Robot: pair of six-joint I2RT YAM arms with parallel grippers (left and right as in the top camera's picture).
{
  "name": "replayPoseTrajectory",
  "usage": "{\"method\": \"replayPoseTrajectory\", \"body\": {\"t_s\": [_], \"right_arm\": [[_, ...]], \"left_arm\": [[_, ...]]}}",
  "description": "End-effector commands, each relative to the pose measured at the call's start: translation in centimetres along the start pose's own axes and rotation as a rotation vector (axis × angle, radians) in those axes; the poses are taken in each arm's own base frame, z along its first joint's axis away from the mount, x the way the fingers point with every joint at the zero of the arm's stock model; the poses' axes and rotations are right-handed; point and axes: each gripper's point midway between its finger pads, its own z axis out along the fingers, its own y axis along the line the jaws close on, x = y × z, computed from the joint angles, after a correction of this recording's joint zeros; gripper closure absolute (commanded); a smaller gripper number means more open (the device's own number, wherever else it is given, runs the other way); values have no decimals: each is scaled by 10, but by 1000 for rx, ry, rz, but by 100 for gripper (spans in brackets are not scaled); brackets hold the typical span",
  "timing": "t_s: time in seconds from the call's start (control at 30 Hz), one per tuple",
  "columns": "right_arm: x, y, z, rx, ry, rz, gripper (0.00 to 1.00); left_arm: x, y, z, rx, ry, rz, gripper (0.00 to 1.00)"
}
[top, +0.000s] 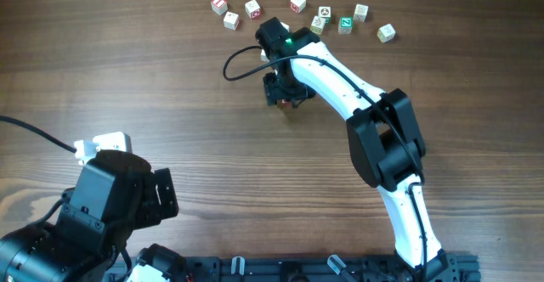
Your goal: Form a tower
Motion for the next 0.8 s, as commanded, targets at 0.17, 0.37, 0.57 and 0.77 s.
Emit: {"method": "replayPoseTrajectory", "body": {"t_s": [0.17, 0.37, 0.57, 0.77], "right_arm": [[6, -7, 17, 29, 36, 13, 69], [3, -6, 2, 31, 39, 35, 64], [6, -6, 2, 32, 49, 110, 64], [7, -5, 2, 28, 54, 190, 64]], "left_arm": [[-2, 3, 0, -16, -11, 10, 0], [-2, 3, 0, -16, -11, 10, 0], [-2, 3, 0, -16, -11, 10, 0], [-2, 3, 0, -16, -11, 10, 0]]}}
